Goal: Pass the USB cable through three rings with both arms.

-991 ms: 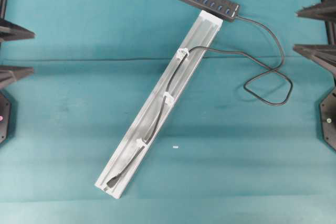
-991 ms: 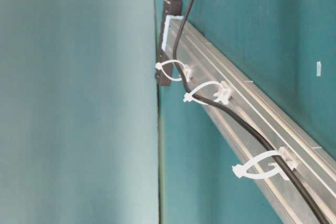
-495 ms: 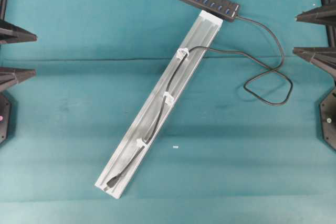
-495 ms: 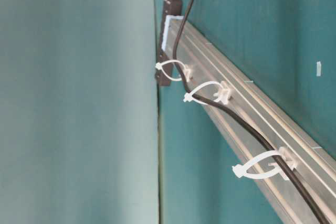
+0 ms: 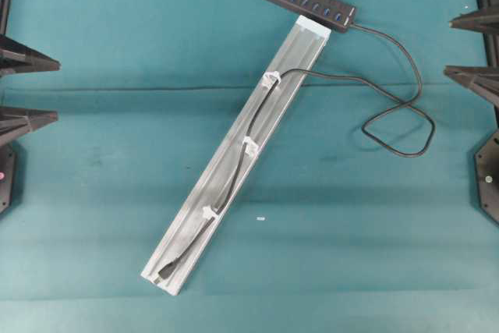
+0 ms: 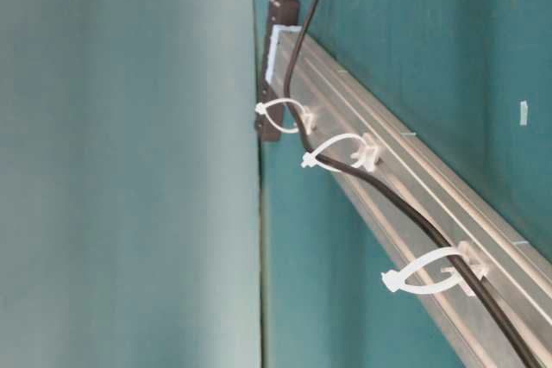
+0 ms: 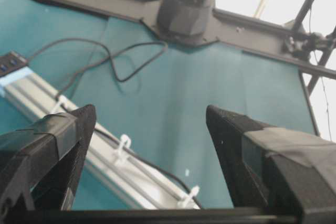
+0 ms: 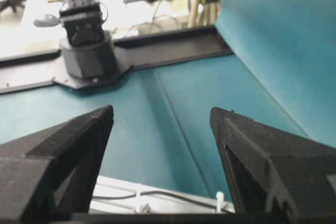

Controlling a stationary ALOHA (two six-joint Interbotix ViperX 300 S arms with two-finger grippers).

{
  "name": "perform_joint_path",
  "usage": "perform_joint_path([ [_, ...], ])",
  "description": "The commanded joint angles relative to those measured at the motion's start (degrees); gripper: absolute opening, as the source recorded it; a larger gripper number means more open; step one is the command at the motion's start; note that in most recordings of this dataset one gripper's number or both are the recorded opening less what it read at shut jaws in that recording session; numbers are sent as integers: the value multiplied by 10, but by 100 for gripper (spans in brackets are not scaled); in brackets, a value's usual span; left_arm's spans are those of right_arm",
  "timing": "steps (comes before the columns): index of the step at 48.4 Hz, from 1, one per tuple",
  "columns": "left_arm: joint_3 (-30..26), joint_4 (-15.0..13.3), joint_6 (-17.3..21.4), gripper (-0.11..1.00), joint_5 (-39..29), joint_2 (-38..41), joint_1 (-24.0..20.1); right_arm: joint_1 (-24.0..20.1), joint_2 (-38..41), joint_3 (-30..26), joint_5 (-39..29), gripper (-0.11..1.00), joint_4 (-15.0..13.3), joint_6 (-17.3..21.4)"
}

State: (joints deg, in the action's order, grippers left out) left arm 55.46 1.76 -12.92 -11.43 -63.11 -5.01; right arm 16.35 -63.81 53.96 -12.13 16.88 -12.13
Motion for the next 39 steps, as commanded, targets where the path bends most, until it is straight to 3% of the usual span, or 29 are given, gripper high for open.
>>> perform_joint_path([
  [1,-4,2,3,92,2,5,0,3,-2,-3,1,86,-1,5],
  [39,4,2,2,92,2,2,0,3,-1,0,-7,86,-1,5],
])
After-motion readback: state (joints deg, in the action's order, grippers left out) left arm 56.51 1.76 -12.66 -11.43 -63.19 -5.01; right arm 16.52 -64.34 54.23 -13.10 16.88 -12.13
